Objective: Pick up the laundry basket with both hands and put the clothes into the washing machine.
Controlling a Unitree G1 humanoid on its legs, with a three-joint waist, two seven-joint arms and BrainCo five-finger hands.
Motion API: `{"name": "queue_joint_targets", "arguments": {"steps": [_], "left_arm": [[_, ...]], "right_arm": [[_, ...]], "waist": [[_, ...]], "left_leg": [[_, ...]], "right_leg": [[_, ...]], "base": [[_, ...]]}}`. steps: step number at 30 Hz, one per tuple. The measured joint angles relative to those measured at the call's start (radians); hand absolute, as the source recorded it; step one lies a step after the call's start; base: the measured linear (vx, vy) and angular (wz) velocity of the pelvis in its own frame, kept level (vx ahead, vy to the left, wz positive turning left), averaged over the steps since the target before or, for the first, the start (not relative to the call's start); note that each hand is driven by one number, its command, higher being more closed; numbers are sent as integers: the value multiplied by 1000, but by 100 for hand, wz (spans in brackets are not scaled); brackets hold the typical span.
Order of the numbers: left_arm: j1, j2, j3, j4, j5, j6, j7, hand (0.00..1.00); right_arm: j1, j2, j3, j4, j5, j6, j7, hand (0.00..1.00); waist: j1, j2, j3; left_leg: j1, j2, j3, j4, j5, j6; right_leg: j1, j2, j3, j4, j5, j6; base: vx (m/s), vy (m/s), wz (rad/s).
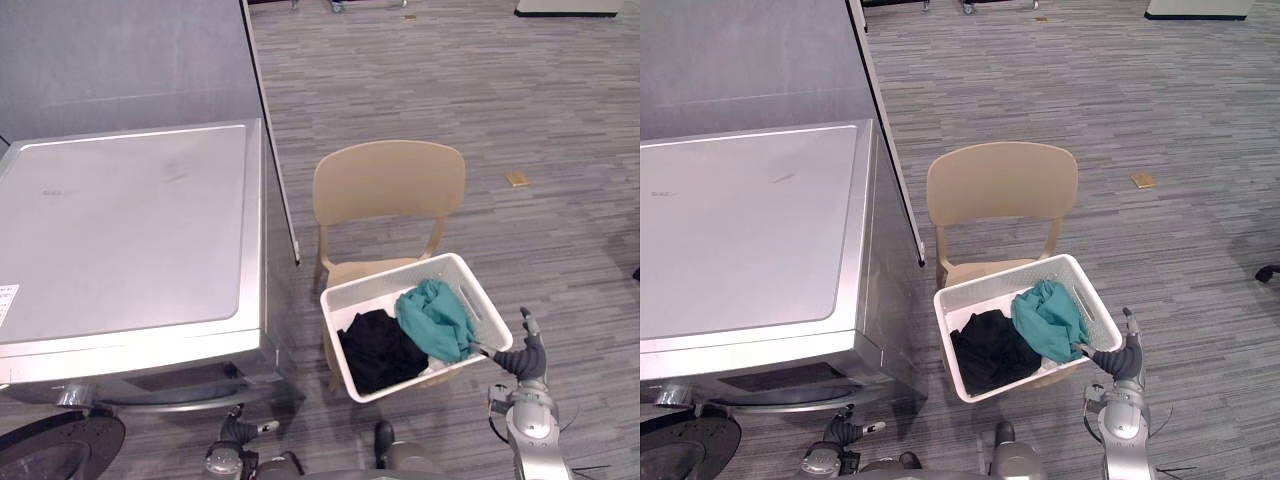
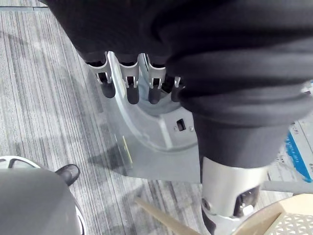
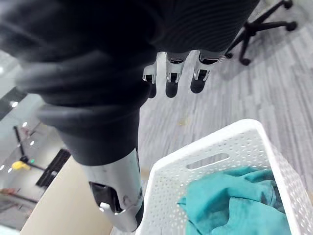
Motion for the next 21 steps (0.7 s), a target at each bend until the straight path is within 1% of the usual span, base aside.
{"name": "queue_joint_targets", "arguments": {"steps": [2,3,5,6,8,10,11,14,15,16,18,21], "left_arm": [[1,11,-2,1,0,-4,-6,0],[3,15,-3,1,0,-4,-9,0],[8,39,-27,6,14,-6,-21,0],[9,43,-27,8,21,-6,-21,0],[25,53,-29,12,36,-6,-21,0],[26,58,-37,17,37,-6,-22,0],[26,58,-37,18,37,-6,-22,0],[22,57,-40,18,37,-12,-21,0],[13,58,-41,17,36,-22,-19,0],[5,59,-44,17,36,-26,-19,0],[-35,62,-67,11,35,-28,-17,0],[-47,58,-67,-1,26,-45,-16,0]], "right_arm": [[15,-60,56,-4,-21,-3,35,0],[14,-79,73,-4,-24,-4,39,0],[-6,-158,140,2,-41,-14,71,0],[-18,-176,156,10,-47,-18,75,0],[-85,-235,232,84,-64,-28,95,0],[-124,-257,274,134,-64,-28,104,0],[-162,-268,311,177,-72,-29,116,0],[-229,-285,374,240,-106,-29,118,0],[-288,-294,412,279,-128,-29,118,0],[-309,-294,420,295,-134,-29,117,0],[-406,-295,458,367,-142,-28,116,0],[-490,-292,485,439,-157,-27,114,0]], "waist": [[3,-5,-1],[5,-6,-2],[8,-10,-5],[9,-11,-5],[12,-15,-6],[15,-14,-5],[28,-9,-2],[41,1,13],[50,10,36],[60,14,43],[66,32,85],[78,50,120]], "left_leg": [[-12,-2,-17,4,3,5],[-15,-3,-19,7,3,5],[-44,-2,-31,30,-1,12],[-54,-1,-33,39,-3,14],[-93,0,-46,70,-10,26],[-121,2,-62,97,-17,34],[-152,5,-75,130,-28,41],[-205,11,-100,186,-46,50],[-242,19,-113,226,-58,52],[-258,21,-116,240,-60,53],[-322,22,-147,284,-60,53],[-368,23,-165,306,-60,54]], "right_leg": [[-5,-8,-9,2,-1,1],[-6,-8,-10,3,-1,1],[-23,-10,-17,11,-1,2],[-29,-11,-20,14,-1,2],[-52,-20,-29,23,0,4],[-61,-22,-36,26,3,7],[-77,-24,-43,38,3,7],[-94,-29,-65,45,6,11],[-115,-31,-73,63,6,11],[-127,-32,-75,70,6,11],[-164,-39,-93,95,6,11],[-200,-44,-109,115,6,11]], "base": [[-70,-9,15],[-66,-3,9],[-73,-19,10],[-52,-21,9],[-28,10,14],[-18,22,24],[-22,15,23],[-42,34,23],[-72,47,19],[-114,56,20],[-107,35,32],[-99,16,18]]}}
